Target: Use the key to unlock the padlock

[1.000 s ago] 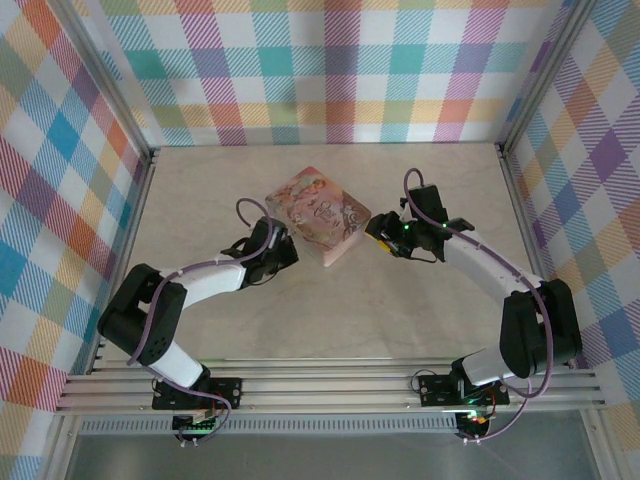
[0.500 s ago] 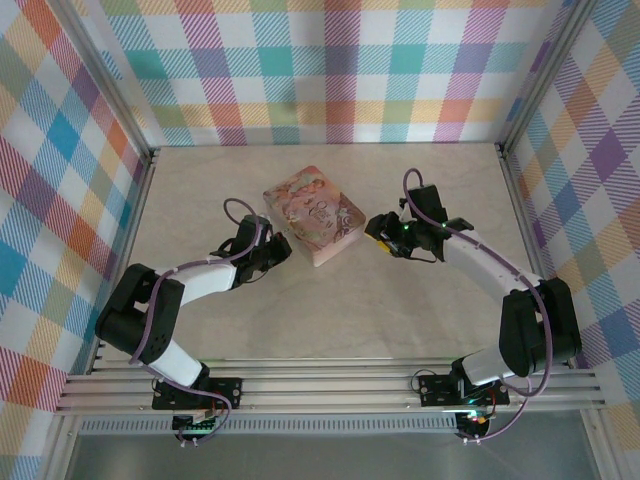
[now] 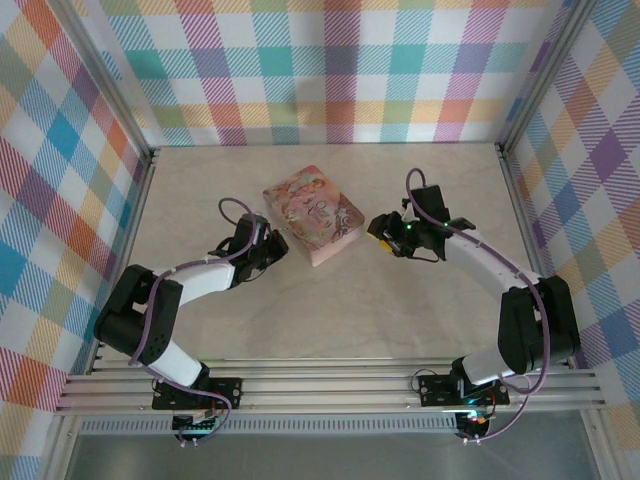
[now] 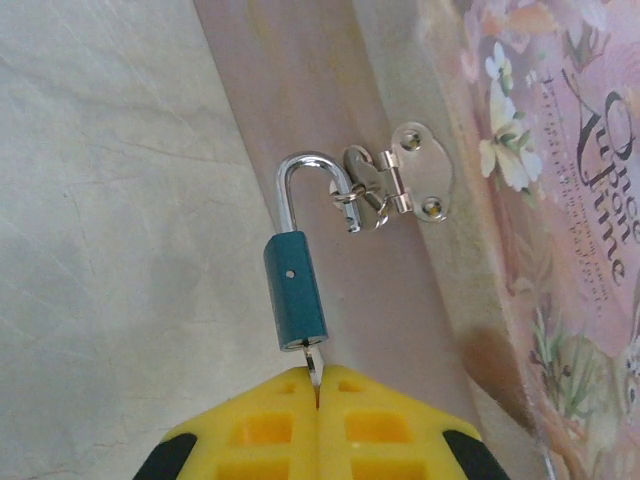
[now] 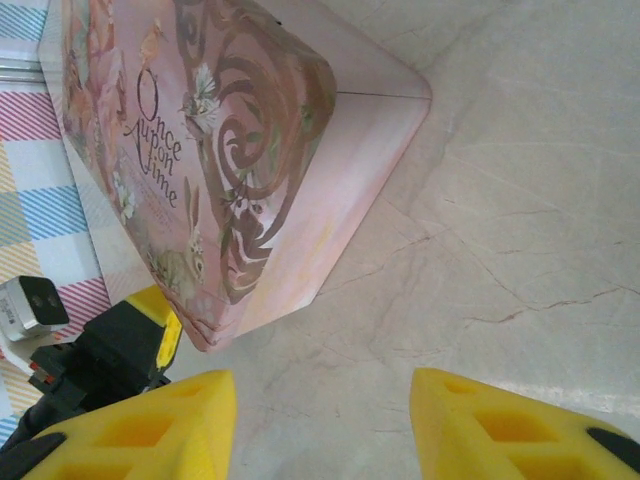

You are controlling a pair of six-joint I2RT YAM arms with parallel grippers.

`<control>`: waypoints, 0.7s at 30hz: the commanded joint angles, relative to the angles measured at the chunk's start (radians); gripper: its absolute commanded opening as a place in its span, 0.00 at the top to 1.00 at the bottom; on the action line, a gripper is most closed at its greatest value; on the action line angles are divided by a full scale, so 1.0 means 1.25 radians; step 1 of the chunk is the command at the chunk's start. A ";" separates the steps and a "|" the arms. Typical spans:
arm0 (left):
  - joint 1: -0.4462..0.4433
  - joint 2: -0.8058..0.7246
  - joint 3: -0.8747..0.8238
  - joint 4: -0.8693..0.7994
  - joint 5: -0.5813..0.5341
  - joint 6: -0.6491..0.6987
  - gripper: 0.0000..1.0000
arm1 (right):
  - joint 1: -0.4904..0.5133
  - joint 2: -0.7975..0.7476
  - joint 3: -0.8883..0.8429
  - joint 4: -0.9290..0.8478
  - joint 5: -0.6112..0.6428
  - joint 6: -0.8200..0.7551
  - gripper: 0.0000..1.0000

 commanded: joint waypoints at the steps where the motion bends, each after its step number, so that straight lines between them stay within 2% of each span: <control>1: 0.025 -0.029 0.033 0.005 -0.018 -0.006 1.00 | -0.006 0.000 -0.013 0.013 -0.016 -0.011 0.50; 11: 0.043 0.020 0.035 0.051 0.025 0.007 1.00 | -0.008 0.001 -0.019 0.016 -0.024 -0.011 0.50; 21: 0.097 0.036 0.013 0.109 0.118 0.074 1.00 | -0.010 0.009 -0.020 0.021 -0.028 -0.011 0.50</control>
